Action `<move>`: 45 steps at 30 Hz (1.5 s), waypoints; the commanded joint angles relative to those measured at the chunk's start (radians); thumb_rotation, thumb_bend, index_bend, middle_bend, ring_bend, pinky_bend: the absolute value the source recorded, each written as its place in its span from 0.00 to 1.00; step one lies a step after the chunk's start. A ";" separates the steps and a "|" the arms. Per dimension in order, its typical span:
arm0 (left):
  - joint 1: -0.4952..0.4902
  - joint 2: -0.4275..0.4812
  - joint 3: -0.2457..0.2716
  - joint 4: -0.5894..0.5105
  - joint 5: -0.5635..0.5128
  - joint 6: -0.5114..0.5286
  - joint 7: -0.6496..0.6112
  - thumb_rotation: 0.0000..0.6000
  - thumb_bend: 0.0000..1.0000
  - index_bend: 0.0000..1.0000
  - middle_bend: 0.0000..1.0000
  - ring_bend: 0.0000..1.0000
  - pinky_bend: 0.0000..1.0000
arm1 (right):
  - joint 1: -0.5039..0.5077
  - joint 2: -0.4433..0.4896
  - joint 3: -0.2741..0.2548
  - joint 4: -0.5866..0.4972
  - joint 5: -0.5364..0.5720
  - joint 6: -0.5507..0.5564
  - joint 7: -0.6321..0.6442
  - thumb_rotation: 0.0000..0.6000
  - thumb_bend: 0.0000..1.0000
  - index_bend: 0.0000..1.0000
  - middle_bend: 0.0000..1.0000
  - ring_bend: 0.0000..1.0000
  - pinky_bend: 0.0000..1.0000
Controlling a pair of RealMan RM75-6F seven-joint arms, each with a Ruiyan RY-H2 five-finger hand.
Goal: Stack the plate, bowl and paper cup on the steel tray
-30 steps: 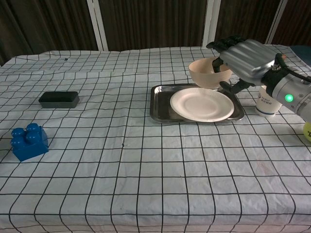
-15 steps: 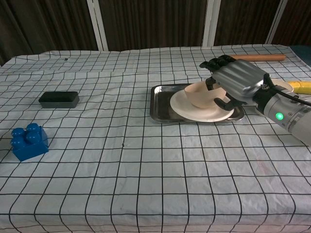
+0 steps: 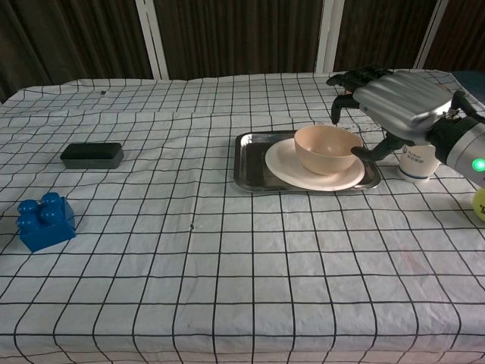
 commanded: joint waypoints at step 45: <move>-0.010 -0.044 -0.010 0.057 0.008 0.002 -0.006 1.00 0.39 0.00 0.00 0.00 0.00 | -0.108 0.056 -0.093 0.288 -0.006 -0.028 0.148 1.00 0.41 0.56 0.02 0.00 0.00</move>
